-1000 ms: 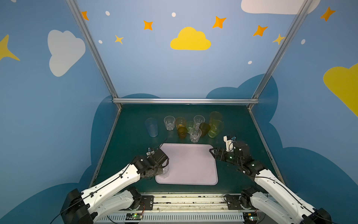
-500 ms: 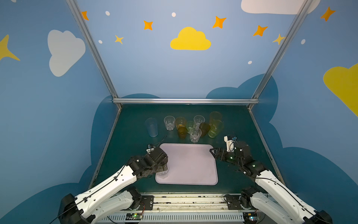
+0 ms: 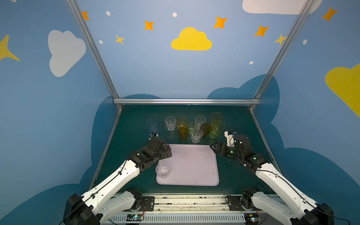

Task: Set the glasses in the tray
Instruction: 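Move right gripper over a clear faceted glass while left gripper withdraws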

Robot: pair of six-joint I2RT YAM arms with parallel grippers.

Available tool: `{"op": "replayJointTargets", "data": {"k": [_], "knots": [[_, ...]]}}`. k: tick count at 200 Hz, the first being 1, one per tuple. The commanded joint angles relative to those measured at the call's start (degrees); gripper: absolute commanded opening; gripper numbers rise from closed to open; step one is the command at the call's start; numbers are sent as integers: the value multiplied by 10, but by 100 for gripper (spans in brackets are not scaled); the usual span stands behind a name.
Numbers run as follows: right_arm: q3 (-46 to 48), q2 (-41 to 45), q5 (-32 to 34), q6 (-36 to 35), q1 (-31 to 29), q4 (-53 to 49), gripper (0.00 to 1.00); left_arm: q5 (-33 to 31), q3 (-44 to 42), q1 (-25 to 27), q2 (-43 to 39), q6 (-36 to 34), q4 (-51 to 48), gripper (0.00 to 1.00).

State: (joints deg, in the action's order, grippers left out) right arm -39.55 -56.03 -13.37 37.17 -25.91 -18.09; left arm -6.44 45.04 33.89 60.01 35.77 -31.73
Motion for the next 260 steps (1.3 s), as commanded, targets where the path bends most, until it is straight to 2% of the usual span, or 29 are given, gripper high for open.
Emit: {"op": "replayJointTargets", "data": {"k": [1, 20, 48, 70, 101, 128, 200, 260], "knots": [[-36, -36, -10, 10, 1, -1, 84, 27, 22, -10, 20, -22, 51, 100], [-67, -75, -9, 18, 0, -6, 83, 36, 29, -14, 40, -26, 66, 100], [-104, -121, -1, 26, -5, -4, 74, 51, 38, -15, 58, -27, 78, 100], [-124, -154, 8, 38, -8, 5, 58, 59, 40, -16, 63, -28, 81, 100], [-157, -199, 20, 43, -24, 11, 47, 63, 33, -16, 62, -27, 85, 100], [-190, -239, 47, 40, -46, -2, 46, 74, 26, -16, 63, -30, 92, 100], [-269, -344, 76, 43, -66, -37, 34, 87, 6, -16, 48, -28, 105, 100], [-309, -396, 83, 36, -76, -58, 32, 79, -20, -16, 16, -21, 123, 100]]}}
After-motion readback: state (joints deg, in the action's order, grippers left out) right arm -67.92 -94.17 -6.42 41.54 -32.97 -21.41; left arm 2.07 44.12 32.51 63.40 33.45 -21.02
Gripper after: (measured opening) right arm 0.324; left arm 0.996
